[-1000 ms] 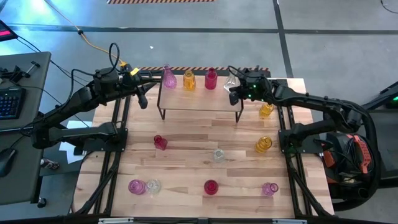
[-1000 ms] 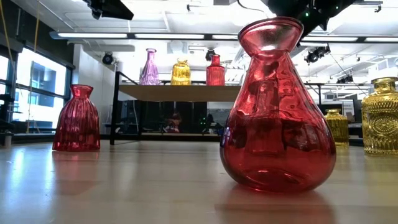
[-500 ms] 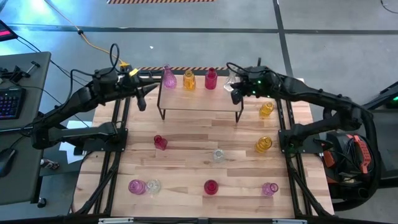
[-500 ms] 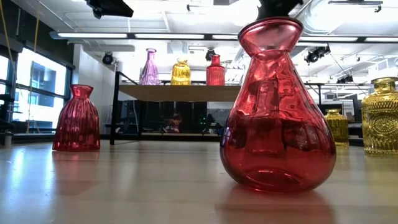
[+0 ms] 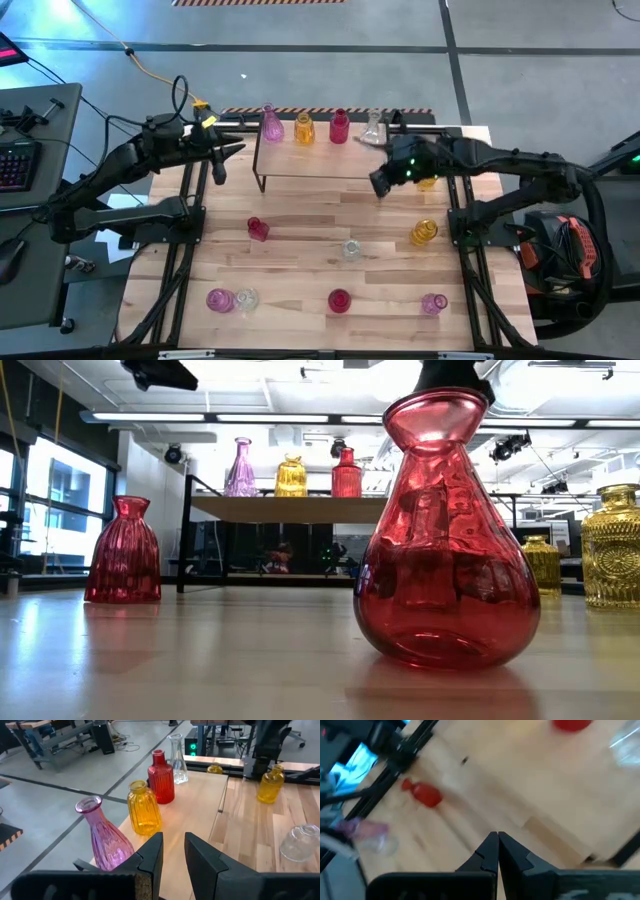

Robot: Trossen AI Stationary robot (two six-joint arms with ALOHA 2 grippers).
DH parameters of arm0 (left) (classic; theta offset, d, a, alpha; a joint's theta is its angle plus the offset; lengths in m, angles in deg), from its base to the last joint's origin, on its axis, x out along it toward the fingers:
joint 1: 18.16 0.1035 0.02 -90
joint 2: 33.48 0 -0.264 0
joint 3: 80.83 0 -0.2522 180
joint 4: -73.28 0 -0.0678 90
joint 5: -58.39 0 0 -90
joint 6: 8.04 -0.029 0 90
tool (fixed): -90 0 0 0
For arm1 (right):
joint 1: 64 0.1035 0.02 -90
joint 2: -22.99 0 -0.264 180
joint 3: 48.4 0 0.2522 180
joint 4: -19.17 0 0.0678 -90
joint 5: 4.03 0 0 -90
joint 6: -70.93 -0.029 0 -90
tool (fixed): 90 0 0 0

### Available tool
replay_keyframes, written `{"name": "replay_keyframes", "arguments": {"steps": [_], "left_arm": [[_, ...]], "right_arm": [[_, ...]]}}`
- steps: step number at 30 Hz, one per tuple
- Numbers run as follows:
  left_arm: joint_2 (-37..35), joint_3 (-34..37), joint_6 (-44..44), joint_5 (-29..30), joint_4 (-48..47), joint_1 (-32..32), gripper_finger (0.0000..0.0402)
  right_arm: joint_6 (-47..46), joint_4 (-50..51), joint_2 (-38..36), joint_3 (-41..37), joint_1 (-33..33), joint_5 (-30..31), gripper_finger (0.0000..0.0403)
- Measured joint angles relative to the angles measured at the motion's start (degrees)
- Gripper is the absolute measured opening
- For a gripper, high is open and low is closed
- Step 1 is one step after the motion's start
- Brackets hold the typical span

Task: Sort vases onto shelf
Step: Put the right transparent vase on the shelf and align it with the other transparent vase

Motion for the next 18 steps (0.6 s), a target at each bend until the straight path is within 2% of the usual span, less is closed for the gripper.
{"name": "replay_keyframes", "arguments": {"steps": [4, 8, 13, 18], "left_arm": [[-0.52, 0.0, -0.02, -0.76, -0.58, 0.0, 0.0071], [-0.51, 0.0, -0.01, -2.64, -0.59, 0.0, 0.0071], [-0.52, 0.0, 0.02, -3.83, -1.29, -0.02, 0.0071], [-0.52, 0.0, 0.0, -3.93, -1.37, -0.02, 0.0071]], "right_arm": [[-2.45, -0.12, 2.43, 0.0, 4.78, -0.18, 0.0], [-5.08, -3.02, 5.72, 0.0, 8.24, -3.36, 0.0013], [-6.29, -8.5, 10.09, 0.0, 11.74, -5.05, 0.0073], [-7.46, -9.52, 13.57, 0.0, 14.71, -6.33, 0.0132]]}}
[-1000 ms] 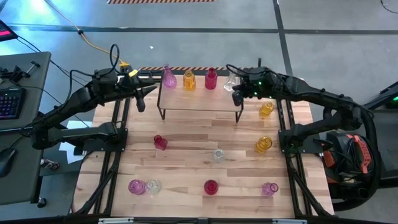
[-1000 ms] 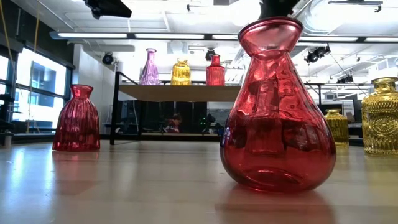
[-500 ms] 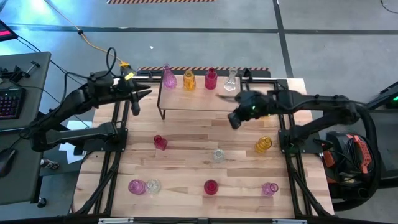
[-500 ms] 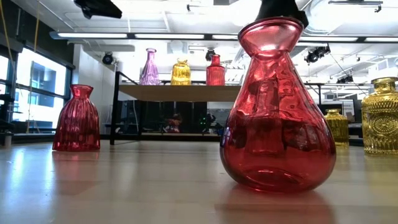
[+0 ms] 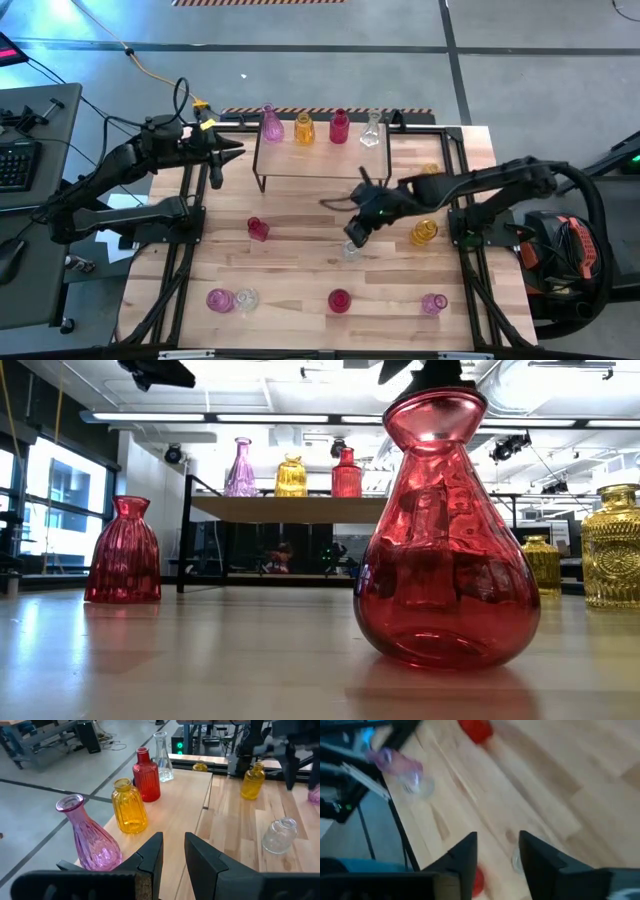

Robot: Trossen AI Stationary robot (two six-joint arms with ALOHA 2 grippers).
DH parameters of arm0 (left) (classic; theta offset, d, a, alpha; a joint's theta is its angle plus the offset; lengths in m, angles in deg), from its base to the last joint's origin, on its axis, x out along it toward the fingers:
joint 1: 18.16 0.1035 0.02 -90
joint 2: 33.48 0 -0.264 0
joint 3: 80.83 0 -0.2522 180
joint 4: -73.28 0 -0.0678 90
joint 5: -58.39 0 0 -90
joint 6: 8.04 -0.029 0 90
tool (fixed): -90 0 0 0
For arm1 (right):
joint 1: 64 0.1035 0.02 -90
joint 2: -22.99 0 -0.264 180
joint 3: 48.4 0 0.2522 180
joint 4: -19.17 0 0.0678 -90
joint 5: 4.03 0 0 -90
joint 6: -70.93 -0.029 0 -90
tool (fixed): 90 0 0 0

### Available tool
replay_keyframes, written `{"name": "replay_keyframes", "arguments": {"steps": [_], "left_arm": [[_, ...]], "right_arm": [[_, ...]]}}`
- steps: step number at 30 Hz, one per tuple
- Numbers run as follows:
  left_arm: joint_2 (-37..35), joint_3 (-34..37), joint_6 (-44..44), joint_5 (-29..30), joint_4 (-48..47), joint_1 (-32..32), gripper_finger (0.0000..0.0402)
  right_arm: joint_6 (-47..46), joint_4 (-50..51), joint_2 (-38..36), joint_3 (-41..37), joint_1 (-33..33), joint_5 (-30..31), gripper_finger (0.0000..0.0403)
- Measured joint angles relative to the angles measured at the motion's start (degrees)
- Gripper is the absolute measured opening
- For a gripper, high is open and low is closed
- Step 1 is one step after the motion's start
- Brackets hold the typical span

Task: Sort vases onto shelf
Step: Put the right transparent vase on the shelf and align it with the other transparent vase

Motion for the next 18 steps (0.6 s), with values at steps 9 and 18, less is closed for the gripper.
{"name": "replay_keyframes", "arguments": {"steps": [9, 18], "left_arm": [[0.0, 0.0, 0.0, 0.01, 0.0, 0.0, 0.0071], [0.0, 0.0, 0.02, 0.02, 0.0, 0.0, 0.0071]], "right_arm": [[-6.51, 7.82, 6.12, -0.03, 3.35, -1.17, 0.0144], [-6.55, 9.41, 9.26, -0.02, 3.29, 0.67, 0.0138]]}}
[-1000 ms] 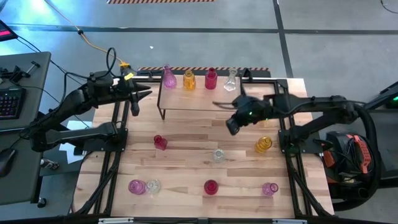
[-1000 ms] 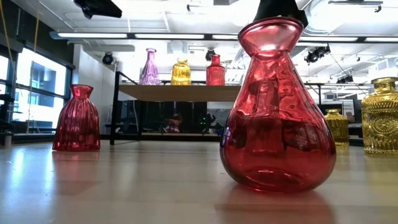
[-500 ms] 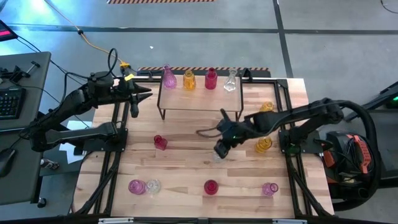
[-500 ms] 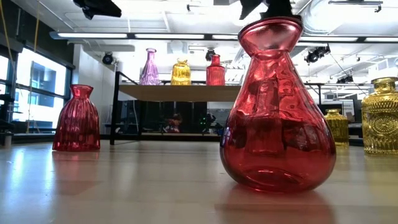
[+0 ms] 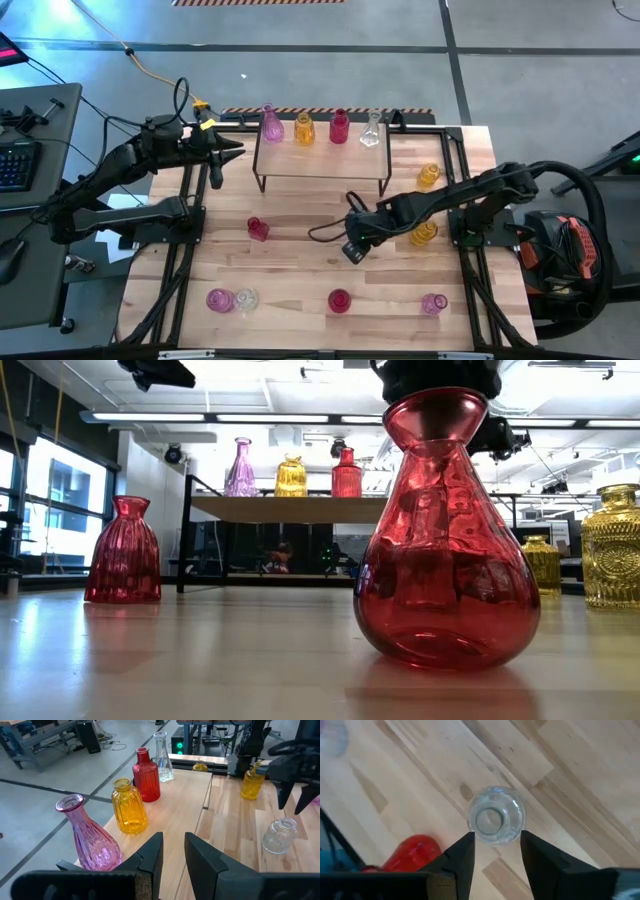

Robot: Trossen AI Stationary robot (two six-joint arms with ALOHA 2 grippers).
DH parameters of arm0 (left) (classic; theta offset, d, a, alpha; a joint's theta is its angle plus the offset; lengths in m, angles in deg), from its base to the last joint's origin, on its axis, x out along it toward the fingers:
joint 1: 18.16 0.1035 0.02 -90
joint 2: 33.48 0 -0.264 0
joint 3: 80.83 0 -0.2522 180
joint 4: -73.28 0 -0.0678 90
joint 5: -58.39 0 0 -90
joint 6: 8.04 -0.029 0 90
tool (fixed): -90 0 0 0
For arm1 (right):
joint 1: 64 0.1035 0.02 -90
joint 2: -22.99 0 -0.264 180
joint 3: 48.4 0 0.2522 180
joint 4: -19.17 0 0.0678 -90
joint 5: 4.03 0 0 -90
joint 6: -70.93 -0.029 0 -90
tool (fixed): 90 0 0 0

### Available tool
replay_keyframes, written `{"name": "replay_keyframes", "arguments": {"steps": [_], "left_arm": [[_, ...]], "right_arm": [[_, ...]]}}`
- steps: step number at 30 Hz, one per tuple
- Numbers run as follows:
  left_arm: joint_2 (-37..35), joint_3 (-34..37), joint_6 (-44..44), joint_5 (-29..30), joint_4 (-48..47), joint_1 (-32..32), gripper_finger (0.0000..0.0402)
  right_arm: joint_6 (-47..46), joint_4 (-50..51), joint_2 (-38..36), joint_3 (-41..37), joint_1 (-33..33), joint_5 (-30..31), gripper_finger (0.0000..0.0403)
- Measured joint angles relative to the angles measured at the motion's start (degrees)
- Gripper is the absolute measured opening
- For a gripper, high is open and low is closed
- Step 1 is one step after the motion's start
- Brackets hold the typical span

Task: Sort vases onto shelf
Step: Put the right transparent vase on the shelf and align it with the other transparent vase

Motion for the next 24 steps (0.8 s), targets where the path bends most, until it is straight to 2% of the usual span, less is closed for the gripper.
{"name": "replay_keyframes", "arguments": {"steps": [19, 24], "left_arm": [[0.0, 0.0, 0.0, 0.02, -0.02, 0.02, 0.0071], [0.0, 0.01, 0.0, 0.02, -0.04, 0.0, 0.0071]], "right_arm": [[-3.26, 0.0, 6.11, 0.0, -0.96, -0.51, 0.0137], [-3.45, -0.14, 7.01, 0.06, -1.01, -0.88, 0.0117]]}}
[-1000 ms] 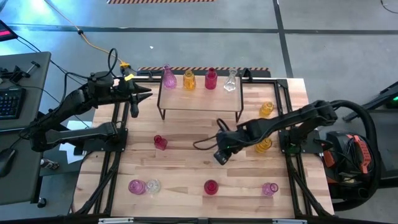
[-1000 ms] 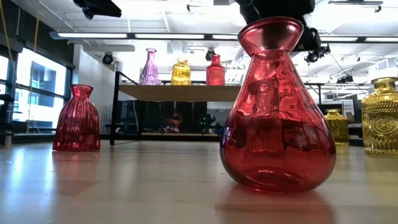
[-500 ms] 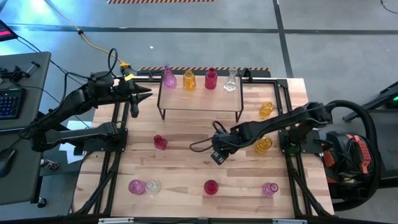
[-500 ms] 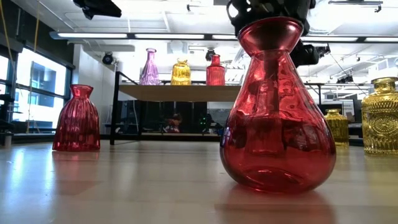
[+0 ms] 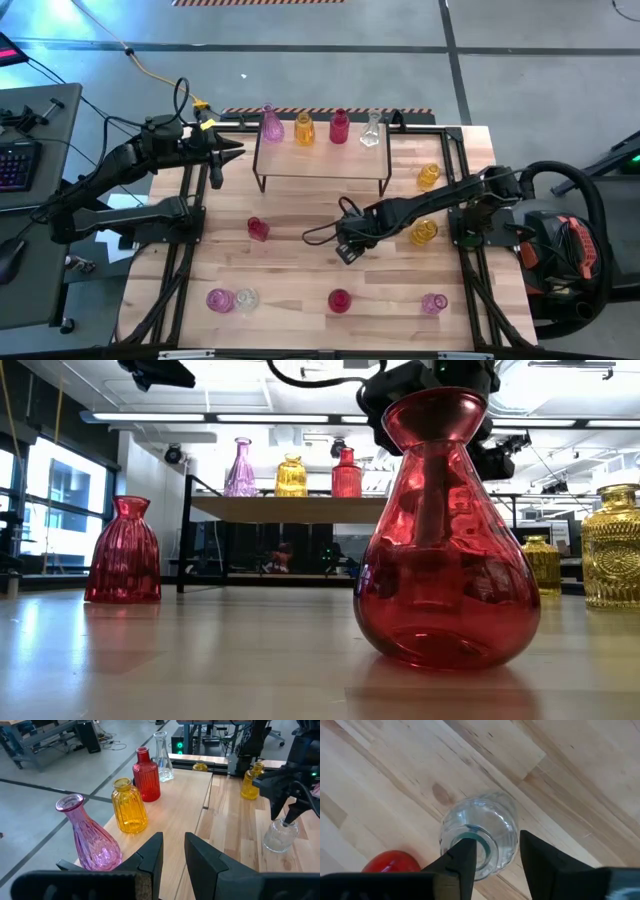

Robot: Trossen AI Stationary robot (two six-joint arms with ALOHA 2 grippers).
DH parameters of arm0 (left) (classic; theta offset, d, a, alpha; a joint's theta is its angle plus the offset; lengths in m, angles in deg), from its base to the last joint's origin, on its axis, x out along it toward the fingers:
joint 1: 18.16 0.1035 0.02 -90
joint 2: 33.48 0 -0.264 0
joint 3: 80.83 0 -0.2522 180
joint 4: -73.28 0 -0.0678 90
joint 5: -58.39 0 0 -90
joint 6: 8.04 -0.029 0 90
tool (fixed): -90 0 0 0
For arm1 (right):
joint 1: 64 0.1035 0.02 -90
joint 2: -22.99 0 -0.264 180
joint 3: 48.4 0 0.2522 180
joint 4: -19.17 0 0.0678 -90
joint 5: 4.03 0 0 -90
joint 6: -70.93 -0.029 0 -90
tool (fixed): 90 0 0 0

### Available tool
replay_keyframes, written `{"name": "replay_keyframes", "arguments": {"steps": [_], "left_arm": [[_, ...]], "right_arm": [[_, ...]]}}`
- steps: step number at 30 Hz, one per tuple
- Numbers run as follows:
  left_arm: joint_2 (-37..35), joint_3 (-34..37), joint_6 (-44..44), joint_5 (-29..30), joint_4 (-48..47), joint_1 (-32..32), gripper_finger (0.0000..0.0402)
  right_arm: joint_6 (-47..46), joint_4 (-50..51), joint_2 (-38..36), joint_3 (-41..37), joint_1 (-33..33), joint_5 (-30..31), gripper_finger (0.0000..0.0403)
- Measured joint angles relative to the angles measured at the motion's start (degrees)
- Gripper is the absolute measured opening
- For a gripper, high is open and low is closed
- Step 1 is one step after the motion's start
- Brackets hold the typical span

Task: Sort vases onto shelf
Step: Put the right transparent vase on the shelf and align it with the other transparent vase

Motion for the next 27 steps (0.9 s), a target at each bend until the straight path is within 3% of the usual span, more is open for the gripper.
{"name": "replay_keyframes", "arguments": {"steps": [9, 18, 27], "left_arm": [[0.0, 0.01, 0.0, 0.0, -0.57, 0.0, 0.0071], [0.0, 0.01, -0.01, 0.02, -0.66, 0.02, 0.0071], [0.0, 0.01, -0.04, 0.02, -0.68, 0.02, 0.0071]], "right_arm": [[-1.23, 0.14, -0.09, -0.01, -0.13, -0.02, 0.0011], [-1.25, 1.71, 0.07, 1.52, -0.42, -0.02, 0.0007], [4.54, 14.24, 0.07, 12.06, -3.42, 1.81, 0.0004]]}}
